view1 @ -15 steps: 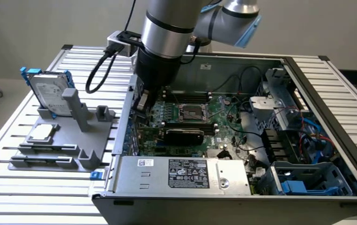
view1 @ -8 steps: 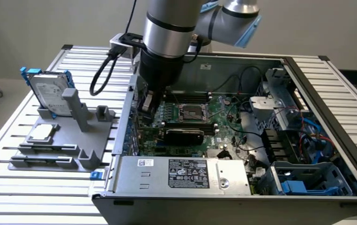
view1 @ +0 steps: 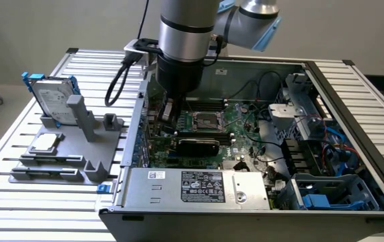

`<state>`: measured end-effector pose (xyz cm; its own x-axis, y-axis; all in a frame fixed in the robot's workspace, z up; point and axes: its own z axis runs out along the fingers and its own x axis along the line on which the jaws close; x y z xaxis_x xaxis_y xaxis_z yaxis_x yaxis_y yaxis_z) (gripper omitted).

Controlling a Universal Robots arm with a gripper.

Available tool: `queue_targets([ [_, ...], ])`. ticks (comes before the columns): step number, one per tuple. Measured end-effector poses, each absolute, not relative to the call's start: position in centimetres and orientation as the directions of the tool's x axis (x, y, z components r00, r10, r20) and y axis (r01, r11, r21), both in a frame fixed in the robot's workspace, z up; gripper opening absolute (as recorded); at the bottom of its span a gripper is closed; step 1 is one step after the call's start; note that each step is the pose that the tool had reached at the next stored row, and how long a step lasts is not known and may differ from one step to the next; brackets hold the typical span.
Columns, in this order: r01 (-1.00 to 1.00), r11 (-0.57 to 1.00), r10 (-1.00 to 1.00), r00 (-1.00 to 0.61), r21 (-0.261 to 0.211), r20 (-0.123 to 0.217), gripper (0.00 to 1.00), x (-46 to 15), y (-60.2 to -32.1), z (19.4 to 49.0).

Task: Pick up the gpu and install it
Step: 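Press down on the gpu until it lock into place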

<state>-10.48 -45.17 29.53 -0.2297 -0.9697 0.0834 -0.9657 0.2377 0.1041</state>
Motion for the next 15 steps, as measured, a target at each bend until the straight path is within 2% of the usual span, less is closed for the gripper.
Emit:
queue_targets([
  [8,-0.973,0.227,-0.973,-0.224,0.039,0.059,0.11,-10.20,-45.12,29.52],
  [15,-0.979,0.200,-0.978,-0.198,0.034,0.057,0.11,-10.20,-45.11,29.53],
])
